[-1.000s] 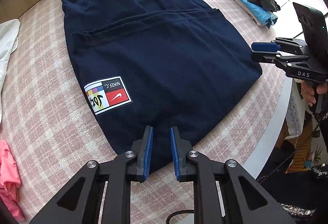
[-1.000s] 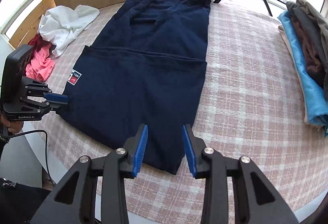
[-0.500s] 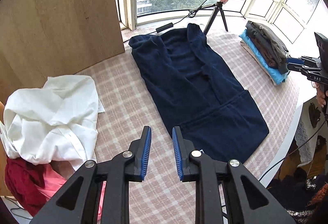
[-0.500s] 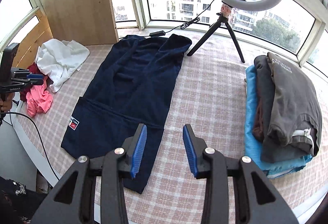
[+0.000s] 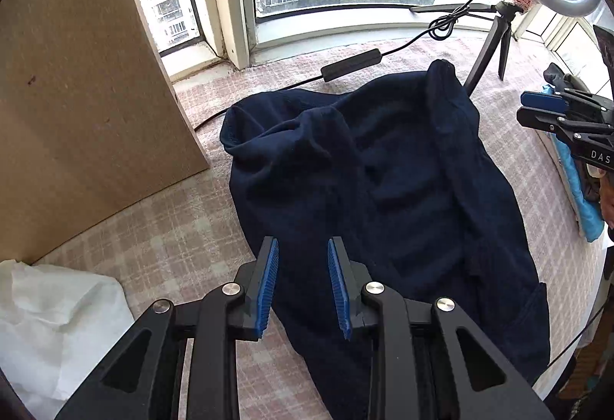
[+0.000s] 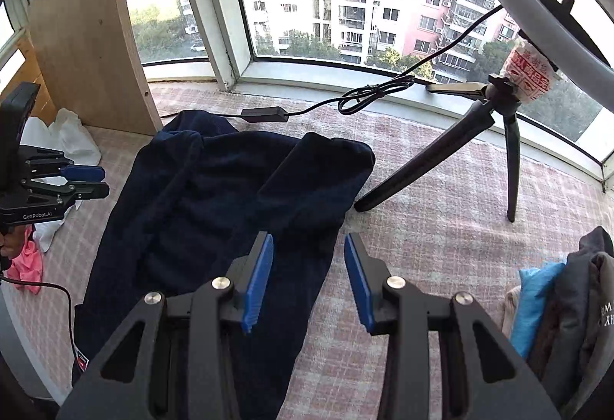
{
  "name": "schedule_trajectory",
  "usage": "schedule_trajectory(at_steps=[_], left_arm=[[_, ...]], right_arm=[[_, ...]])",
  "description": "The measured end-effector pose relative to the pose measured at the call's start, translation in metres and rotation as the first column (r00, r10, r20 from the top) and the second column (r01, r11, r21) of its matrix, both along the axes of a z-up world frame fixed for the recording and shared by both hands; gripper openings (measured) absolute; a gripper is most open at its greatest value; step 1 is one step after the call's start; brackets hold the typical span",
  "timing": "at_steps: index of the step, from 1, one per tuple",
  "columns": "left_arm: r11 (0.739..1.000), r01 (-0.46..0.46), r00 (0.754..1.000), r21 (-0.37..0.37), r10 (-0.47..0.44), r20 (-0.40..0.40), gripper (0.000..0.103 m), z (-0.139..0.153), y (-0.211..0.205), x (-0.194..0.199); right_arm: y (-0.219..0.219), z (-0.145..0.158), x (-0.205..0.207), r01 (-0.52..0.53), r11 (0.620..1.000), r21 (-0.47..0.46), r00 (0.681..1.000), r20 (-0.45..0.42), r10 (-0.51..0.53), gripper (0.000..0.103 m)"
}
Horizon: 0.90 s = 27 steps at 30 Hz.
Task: Fold clothes
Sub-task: 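Open both grippers and move them to the shirt collar, then grasp the collar with the left gripper while the right gripper grasps beside it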
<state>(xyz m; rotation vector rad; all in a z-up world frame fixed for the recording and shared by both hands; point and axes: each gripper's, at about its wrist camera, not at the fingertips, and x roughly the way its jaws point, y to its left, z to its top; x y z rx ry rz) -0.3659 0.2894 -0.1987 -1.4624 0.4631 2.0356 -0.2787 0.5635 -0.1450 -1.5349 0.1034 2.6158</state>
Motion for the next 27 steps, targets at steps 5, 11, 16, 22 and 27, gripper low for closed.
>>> schedule_trajectory(at_steps=[5, 11, 16, 22, 27], left_arm=[[1.000, -0.022, 1.000, -0.021, 0.022, 0.016, 0.027, -0.027, 0.011, -0.032], [0.999, -0.035, 0.999, 0.002, 0.035, 0.017, 0.034, -0.034, 0.016, -0.053], [1.000, -0.014, 1.000, -0.006, 0.014, 0.002, 0.035, -0.034, 0.027, -0.060], [1.000, 0.008, 1.000, -0.009, -0.008, 0.005, 0.037, -0.035, 0.035, -0.066], [0.999, 0.041, 0.999, -0.020, -0.041, 0.000, 0.040, -0.035, 0.044, -0.067]], right_arm=[[0.018, -0.039, -0.053, -0.026, 0.998, 0.054, 0.999, 0.045, 0.023, 0.038], [0.025, -0.063, -0.086, -0.081, 0.994, 0.072, 0.994, 0.078, 0.075, 0.038], [0.024, -0.070, -0.096, -0.118, 0.991, 0.070, 0.990, 0.085, 0.112, 0.042], [0.024, -0.070, -0.102, -0.153, 0.988, 0.035, 0.986, 0.070, 0.150, 0.046], [0.025, -0.070, -0.109, -0.204, 0.979, -0.024, 0.976, 0.068, 0.205, 0.046]])
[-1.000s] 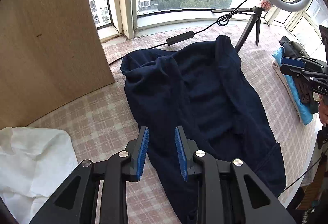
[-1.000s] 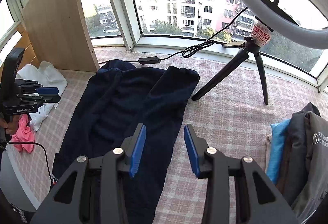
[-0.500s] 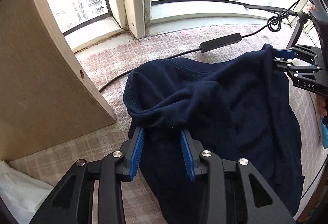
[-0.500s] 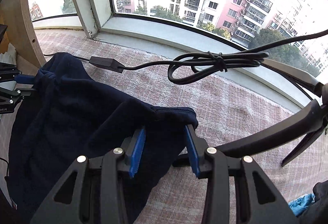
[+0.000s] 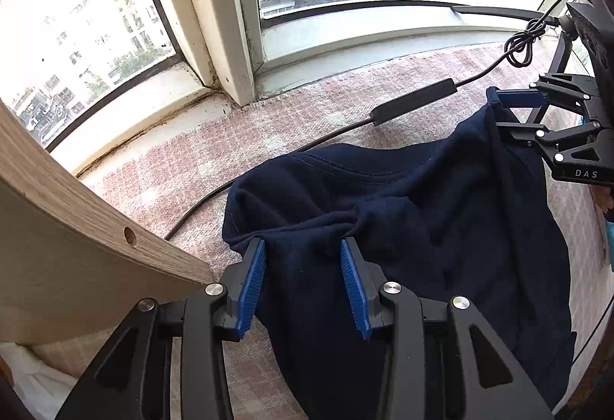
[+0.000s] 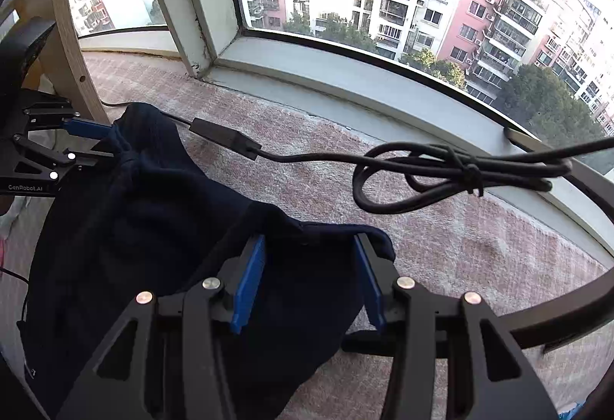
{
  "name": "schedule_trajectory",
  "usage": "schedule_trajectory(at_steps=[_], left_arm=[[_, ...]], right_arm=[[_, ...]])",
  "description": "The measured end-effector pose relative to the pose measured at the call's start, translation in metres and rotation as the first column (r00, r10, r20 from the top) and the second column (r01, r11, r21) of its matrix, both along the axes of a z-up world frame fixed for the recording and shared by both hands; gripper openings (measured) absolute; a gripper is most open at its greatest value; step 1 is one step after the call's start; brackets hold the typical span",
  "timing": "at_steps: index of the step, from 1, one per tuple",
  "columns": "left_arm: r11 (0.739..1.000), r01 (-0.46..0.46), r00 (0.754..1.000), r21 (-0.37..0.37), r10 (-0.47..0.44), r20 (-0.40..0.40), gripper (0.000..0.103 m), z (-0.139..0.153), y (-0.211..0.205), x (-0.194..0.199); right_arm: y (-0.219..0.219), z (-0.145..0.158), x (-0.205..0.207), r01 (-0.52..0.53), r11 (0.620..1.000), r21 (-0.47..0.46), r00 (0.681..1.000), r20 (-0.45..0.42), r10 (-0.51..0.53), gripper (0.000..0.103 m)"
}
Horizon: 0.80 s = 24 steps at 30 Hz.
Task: Fold clothes
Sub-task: 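Grasp the collar with the left gripper while the right gripper grasps beside it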
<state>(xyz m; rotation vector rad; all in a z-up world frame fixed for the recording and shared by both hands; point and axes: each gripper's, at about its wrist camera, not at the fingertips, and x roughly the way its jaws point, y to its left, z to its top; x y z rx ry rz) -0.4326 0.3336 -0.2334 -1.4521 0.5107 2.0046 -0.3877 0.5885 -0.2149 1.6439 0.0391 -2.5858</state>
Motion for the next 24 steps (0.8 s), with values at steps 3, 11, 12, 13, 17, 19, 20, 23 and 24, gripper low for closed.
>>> schedule_trajectory(at_steps=[3, 11, 12, 13, 17, 19, 20, 23, 24], left_arm=[[1.000, 0.002, 1.000, 0.012, -0.002, 0.002, 0.043, 0.000, 0.002, -0.001], [1.000, 0.029, 1.000, 0.005, -0.029, -0.005, 0.047, -0.003, 0.011, 0.008], [1.000, 0.030, 0.999, 0.004, -0.030, -0.010, 0.047, -0.001, 0.012, 0.009], [0.999, 0.033, 0.999, -0.001, -0.033, -0.016, 0.047, 0.000, 0.014, 0.010], [0.998, 0.041, 0.997, -0.050, -0.044, -0.057, 0.047, 0.000, 0.028, 0.012], [0.995, 0.047, 0.995, -0.092, -0.055, -0.089, 0.048, -0.003, 0.037, 0.014], [0.994, 0.044, 0.994, -0.100, -0.053, -0.090, 0.049, -0.004, 0.041, 0.013], [0.994, 0.024, 0.997, -0.106, -0.033, -0.077, 0.054, -0.010, 0.048, 0.009], [0.995, 0.018, 0.998, -0.093, -0.024, -0.062, 0.053, -0.011, 0.048, 0.007]], right_arm=[[-0.001, -0.005, -0.006, -0.009, 1.000, -0.024, 1.000, 0.022, 0.010, 0.046], [0.006, -0.009, -0.006, -0.001, 0.997, -0.074, 1.000, 0.029, 0.003, 0.046], [0.005, -0.009, -0.007, -0.002, 0.997, -0.073, 0.999, 0.032, 0.004, 0.046], [0.005, -0.008, -0.007, -0.002, 0.997, -0.072, 0.999, 0.036, 0.004, 0.046], [0.007, -0.007, -0.008, 0.007, 0.997, -0.083, 0.999, 0.047, -0.003, 0.046], [0.006, -0.007, -0.008, 0.001, 0.997, -0.072, 0.999, 0.051, 0.002, 0.046], [0.004, -0.007, -0.008, -0.006, 0.998, -0.061, 0.999, 0.051, 0.009, 0.046], [0.002, -0.007, -0.009, -0.023, 0.999, -0.048, 0.998, 0.057, 0.025, 0.047], [0.003, -0.008, -0.009, -0.025, 0.998, -0.052, 0.998, 0.059, 0.028, 0.047]])
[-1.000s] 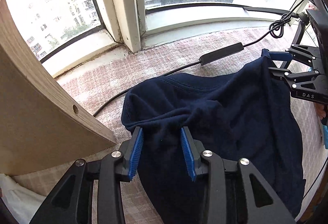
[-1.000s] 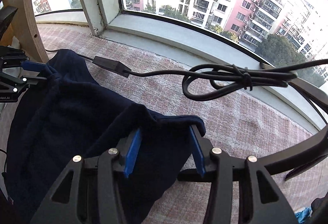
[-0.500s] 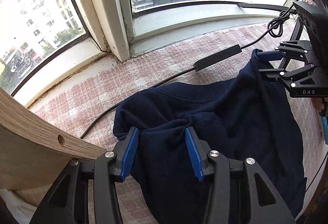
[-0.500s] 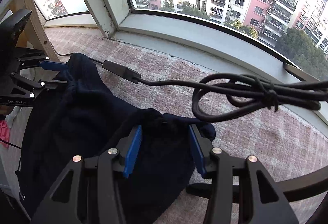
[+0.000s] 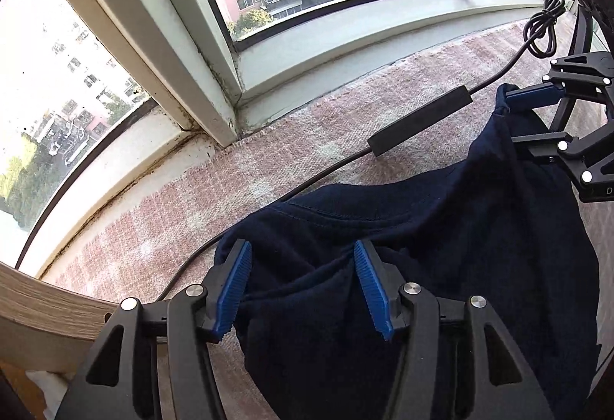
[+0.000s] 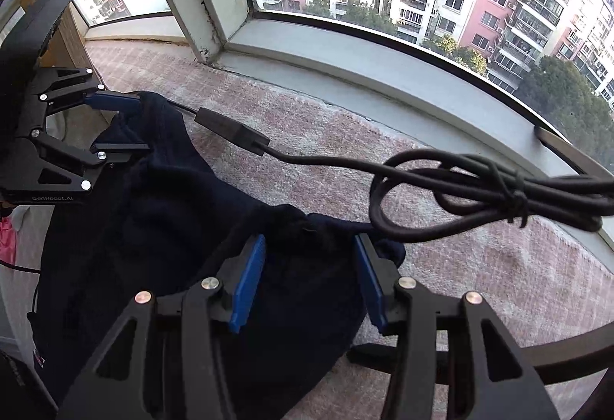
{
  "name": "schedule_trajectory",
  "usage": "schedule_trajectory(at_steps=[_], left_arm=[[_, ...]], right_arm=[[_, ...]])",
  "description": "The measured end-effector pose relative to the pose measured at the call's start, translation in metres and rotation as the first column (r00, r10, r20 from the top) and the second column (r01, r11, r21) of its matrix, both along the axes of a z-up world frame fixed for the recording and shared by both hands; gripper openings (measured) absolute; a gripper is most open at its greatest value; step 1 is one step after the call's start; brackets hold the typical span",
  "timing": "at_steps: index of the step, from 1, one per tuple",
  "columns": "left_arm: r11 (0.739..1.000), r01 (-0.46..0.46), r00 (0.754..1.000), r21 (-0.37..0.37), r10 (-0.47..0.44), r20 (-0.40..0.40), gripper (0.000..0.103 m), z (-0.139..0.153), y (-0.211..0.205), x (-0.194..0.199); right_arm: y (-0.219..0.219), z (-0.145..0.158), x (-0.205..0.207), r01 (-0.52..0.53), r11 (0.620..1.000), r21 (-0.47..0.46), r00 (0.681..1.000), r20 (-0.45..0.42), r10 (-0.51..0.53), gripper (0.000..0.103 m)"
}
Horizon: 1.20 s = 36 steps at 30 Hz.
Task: Fold clothes
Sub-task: 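Grasp the collar with the left gripper while the right gripper grasps beside it, then lift the collar end with both grippers and fold it over the hem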
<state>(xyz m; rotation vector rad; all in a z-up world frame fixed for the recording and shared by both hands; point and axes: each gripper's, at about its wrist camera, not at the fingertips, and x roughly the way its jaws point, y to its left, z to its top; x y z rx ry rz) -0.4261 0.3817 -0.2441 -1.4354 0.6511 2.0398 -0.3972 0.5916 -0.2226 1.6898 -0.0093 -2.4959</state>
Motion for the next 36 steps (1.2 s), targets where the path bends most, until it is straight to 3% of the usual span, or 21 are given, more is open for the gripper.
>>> schedule_trajectory(at_steps=[3, 7, 8, 9, 10, 14, 16, 19, 25, 28, 30, 32, 34, 36], left_arm=[[0.999, 0.011, 1.000, 0.051, -0.012, 0.024, 0.044, -0.001, -0.002, 0.001], [0.996, 0.065, 0.998, 0.055, -0.065, 0.007, 0.015, 0.001, 0.007, 0.016], [0.996, 0.074, 0.997, 0.049, -0.075, 0.004, 0.011, 0.001, 0.010, 0.019], [0.996, 0.075, 0.997, 0.040, -0.075, 0.000, 0.009, 0.002, 0.013, 0.021], [0.996, 0.075, 0.997, 0.037, -0.075, 0.001, 0.007, 0.003, 0.014, 0.023], [0.994, 0.050, 0.998, 0.093, -0.054, 0.035, 0.006, 0.019, 0.005, 0.025], [0.992, 0.045, 0.998, 0.118, -0.049, 0.034, 0.006, 0.036, -0.002, 0.030], [0.988, 0.049, 0.998, 0.149, -0.054, 0.029, 0.006, 0.065, 0.004, 0.048], [0.979, 0.092, 0.996, 0.184, -0.091, -0.015, 0.006, 0.121, -0.045, 0.054], [0.978, 0.122, 0.992, 0.169, -0.118, -0.034, 0.006, 0.113, -0.043, 0.064], [0.985, 0.111, 0.994, 0.135, -0.109, -0.022, 0.006, 0.102, -0.043, 0.061], [0.990, 0.084, 0.996, 0.112, -0.083, -0.012, 0.006, 0.096, -0.043, 0.057], [0.993, 0.047, 0.999, 0.109, -0.048, 0.009, 0.006, 0.089, -0.043, 0.050], [0.994, 0.031, 0.999, 0.105, -0.034, 0.026, 0.006, 0.083, -0.044, 0.044]], right_arm=[[0.002, -0.002, -0.001, -0.007, 1.000, -0.016, 1.000, -0.001, 0.007, 0.047], [-0.001, -0.003, 0.000, -0.025, 1.000, -0.011, 1.000, -0.016, 0.025, 0.044], [-0.002, -0.003, 0.000, -0.030, 0.999, -0.017, 0.999, -0.018, 0.029, 0.040], [-0.005, -0.002, 0.000, -0.037, 0.999, -0.021, 0.999, -0.018, 0.037, 0.023], [-0.008, -0.001, 0.000, -0.045, 0.999, -0.024, 0.999, -0.018, 0.045, 0.014], [-0.020, 0.006, 0.003, -0.062, 0.998, 0.016, 0.998, -0.031, 0.063, 0.006], [-0.018, 0.019, 0.007, -0.039, 0.999, -0.006, 0.998, -0.045, 0.038, 0.006], [-0.018, 0.049, 0.015, -0.021, 0.999, -0.041, 0.996, -0.088, 0.017, 0.006], [-0.039, 0.108, 0.052, -0.034, 0.997, -0.068, 0.988, -0.152, 0.023, 0.006], [-0.056, 0.129, 0.073, -0.057, 0.996, -0.064, 0.983, -0.179, 0.045, 0.006], [-0.065, 0.127, 0.076, -0.052, 0.998, -0.032, 0.978, -0.202, 0.045, 0.009], [-0.061, 0.108, 0.064, -0.010, 0.999, -0.053, 0.985, -0.172, 0.001, 0.013], [-0.053, 0.080, 0.046, 0.045, 0.993, -0.106, 0.996, -0.072, -0.052, 0.025], [-0.044, 0.060, 0.039, 0.088, 0.986, -0.141, 0.996, -0.013, -0.091, 0.026]])
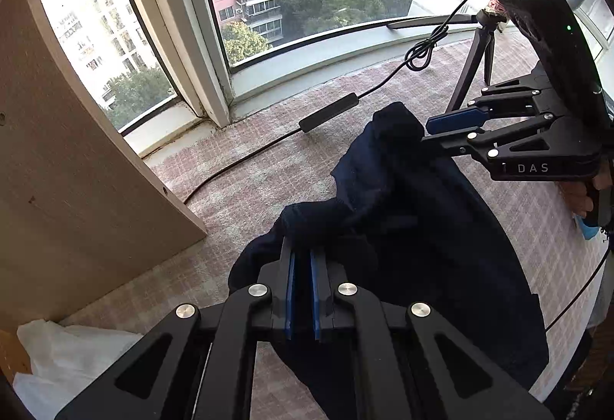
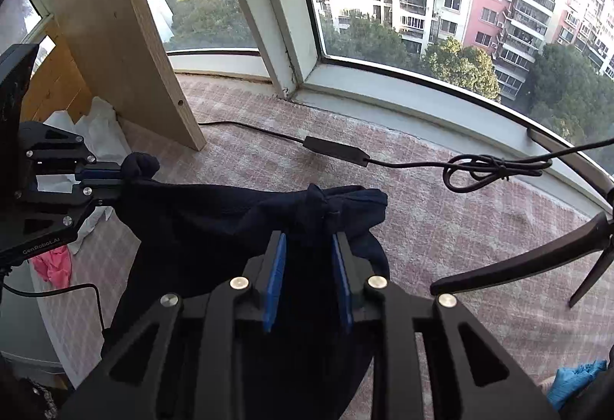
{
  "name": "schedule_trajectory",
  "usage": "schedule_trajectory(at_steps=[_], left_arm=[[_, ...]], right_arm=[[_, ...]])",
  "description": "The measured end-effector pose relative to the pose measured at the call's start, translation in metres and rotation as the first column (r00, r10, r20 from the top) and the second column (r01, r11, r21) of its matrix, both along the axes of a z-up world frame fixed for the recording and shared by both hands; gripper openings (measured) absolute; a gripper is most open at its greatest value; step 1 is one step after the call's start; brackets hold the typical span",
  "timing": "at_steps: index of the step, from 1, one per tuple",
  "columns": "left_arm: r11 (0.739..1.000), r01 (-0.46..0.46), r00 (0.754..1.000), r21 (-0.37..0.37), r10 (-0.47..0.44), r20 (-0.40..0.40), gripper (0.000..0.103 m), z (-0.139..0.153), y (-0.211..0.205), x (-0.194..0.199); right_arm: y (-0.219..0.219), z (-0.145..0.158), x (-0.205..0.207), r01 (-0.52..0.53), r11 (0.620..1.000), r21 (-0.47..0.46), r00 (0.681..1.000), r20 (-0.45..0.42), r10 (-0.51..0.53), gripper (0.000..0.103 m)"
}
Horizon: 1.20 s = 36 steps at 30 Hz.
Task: Fold clothes
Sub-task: 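Lift the collar end with both grippers and fold it over the hem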
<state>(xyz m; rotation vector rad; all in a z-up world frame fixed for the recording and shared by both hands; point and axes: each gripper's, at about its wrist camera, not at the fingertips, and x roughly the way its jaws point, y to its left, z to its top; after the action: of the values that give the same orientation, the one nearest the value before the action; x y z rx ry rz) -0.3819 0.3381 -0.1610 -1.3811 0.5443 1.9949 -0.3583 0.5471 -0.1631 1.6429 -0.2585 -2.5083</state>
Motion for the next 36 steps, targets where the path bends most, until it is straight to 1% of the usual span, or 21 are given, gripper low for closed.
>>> schedule_trajectory(at_steps=[3, 4, 6, 9, 12, 14, 16, 19, 20, 21, 22, 25, 29, 31, 34, 36], left_arm=[[1.000, -0.005, 1.000, -0.006, 0.005, 0.003, 0.006, -0.003, -0.003, -0.006], [1.000, -0.005, 1.000, -0.003, 0.005, 0.004, 0.006, -0.003, -0.004, -0.009], [1.000, -0.007, 1.000, -0.003, 0.007, 0.001, 0.006, -0.004, -0.006, -0.014], [1.000, -0.005, 1.000, -0.006, 0.005, 0.002, 0.006, -0.008, -0.007, -0.020], [1.000, 0.009, 1.000, -0.018, -0.009, 0.000, 0.006, -0.014, -0.005, -0.022], [1.000, 0.017, 1.000, -0.023, -0.017, 0.007, 0.006, -0.018, -0.003, -0.023], [0.999, 0.028, 1.000, -0.034, -0.028, 0.007, 0.006, -0.023, -0.001, -0.023], [0.998, 0.034, 0.999, -0.052, -0.034, 0.009, 0.006, -0.031, 0.001, -0.026], [0.998, 0.033, 0.999, -0.057, -0.032, 0.011, 0.006, -0.033, 0.002, -0.028], [0.998, 0.030, 0.999, -0.059, -0.030, 0.012, 0.006, -0.034, 0.003, -0.030], [0.998, 0.027, 1.000, -0.061, -0.026, 0.011, 0.006, -0.034, 0.003, -0.031], [0.999, 0.029, 1.000, -0.043, -0.029, 0.006, 0.006, -0.022, -0.001, -0.029], [0.998, 0.051, 0.998, -0.023, -0.052, -0.023, 0.006, 0.011, -0.009, -0.012], [0.998, 0.062, 0.997, -0.013, -0.062, -0.040, 0.006, 0.030, -0.016, 0.002], [0.997, 0.082, 0.994, 0.003, -0.081, -0.075, 0.006, 0.057, -0.029, 0.034], [0.995, 0.099, 0.991, 0.019, -0.096, -0.091, 0.006, 0.071, -0.039, 0.059]], right_arm=[[0.021, 0.000, 0.010, 0.023, 0.995, -0.093, 0.999, -0.034, -0.027, 0.027], [0.027, 0.000, 0.011, 0.030, 0.997, -0.071, 0.998, -0.046, -0.034, 0.029], [0.038, -0.004, 0.009, 0.032, 0.999, -0.007, 0.998, -0.045, -0.032, 0.029], [0.049, -0.022, -0.004, 0.034, 0.999, 0.042, 0.999, -0.019, -0.033, 0.029], [0.049, -0.042, -0.020, 0.003, 1.000, 0.023, 1.000, 0.005, -0.003, 0.029], [0.044, -0.055, -0.031, -0.029, 0.999, 0.043, 0.999, 0.027, 0.028, 0.029], [0.038, -0.061, -0.036, -0.054, 0.997, 0.052, 0.999, 0.007, 0.053, 0.031], [0.032, -0.061, -0.041, -0.087, 0.995, 0.039, 0.996, -0.018, 0.088, 0.033], [0.030, -0.061, -0.041, -0.096, 0.995, 0.040, 0.995, -0.027, 0.097, 0.032], [0.030, -0.061, -0.041, -0.102, 0.994, 0.044, 0.994, -0.025, 0.103, 0.025], [0.029, -0.060, -0.041, -0.107, 0.993, 0.048, 0.994, -0.020, 0.108, 0.007], [0.034, -0.042, -0.028, -0.070, 0.995, 0.073, 0.996, -0.046, 0.074, 0.007], [0.047, 0.011, 0.006, -0.018, 0.998, 0.055, 0.991, -0.133, 0.025, 0.006], [0.045, 0.040, 0.027, -0.007, 0.997, 0.075, 0.986, -0.167, 0.019, 0.006], [0.034, 0.081, 0.064, -0.003, 0.995, 0.101, 0.976, -0.215, 0.025, 0.006], [0.018, 0.101, 0.092, 0.000, 0.990, 0.138, 0.969, -0.244, 0.034, 0.006]])
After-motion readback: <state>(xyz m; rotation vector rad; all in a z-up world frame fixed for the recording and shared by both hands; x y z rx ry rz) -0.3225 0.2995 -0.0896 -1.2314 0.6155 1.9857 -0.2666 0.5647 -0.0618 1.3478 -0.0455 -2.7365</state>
